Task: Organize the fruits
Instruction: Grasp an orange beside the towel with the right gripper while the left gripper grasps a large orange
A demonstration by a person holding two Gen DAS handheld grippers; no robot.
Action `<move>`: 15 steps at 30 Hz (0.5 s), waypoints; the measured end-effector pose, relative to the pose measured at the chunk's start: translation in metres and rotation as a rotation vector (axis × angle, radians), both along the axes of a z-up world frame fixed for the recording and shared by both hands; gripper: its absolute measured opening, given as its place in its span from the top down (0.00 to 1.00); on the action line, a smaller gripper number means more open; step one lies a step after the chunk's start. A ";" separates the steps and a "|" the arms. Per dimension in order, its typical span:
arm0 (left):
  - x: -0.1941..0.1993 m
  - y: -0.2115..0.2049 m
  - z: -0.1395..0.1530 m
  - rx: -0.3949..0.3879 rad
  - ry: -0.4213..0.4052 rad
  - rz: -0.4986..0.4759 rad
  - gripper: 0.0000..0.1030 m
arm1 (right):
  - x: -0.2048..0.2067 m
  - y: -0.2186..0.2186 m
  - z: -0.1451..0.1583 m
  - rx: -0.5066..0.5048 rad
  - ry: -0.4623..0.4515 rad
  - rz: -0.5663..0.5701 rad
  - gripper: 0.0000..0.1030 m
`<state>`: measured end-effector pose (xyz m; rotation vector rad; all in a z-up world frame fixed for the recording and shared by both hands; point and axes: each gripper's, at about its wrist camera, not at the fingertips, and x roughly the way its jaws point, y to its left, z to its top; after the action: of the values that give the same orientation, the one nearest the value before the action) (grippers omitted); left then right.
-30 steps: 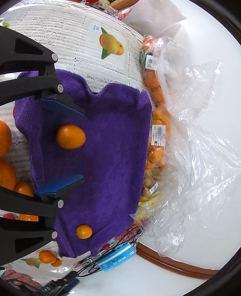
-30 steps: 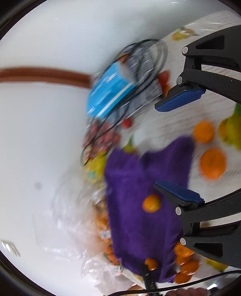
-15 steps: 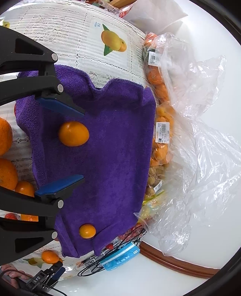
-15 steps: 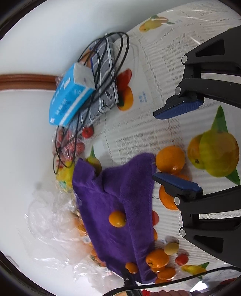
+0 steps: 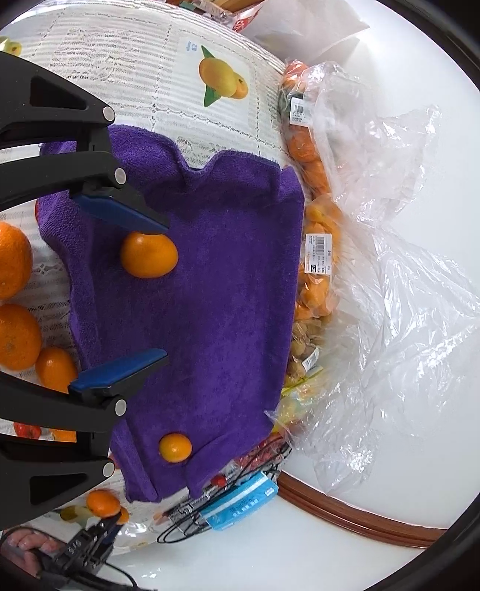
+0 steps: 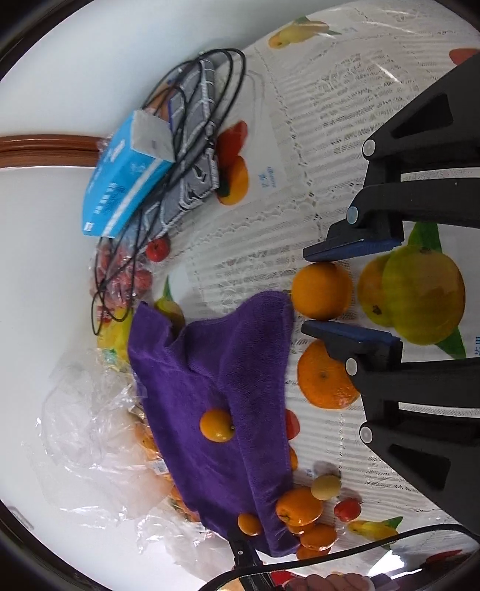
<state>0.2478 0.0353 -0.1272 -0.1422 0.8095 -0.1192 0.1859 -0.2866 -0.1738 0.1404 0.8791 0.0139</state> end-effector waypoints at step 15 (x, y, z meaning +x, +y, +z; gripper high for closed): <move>-0.004 -0.001 0.005 0.000 -0.010 -0.009 0.40 | 0.005 -0.001 -0.007 -0.047 -0.021 -0.021 0.69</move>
<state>0.2443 0.0339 -0.1226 -0.1376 0.8002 -0.1280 0.1906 -0.2874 -0.1811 0.1048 0.8565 -0.0246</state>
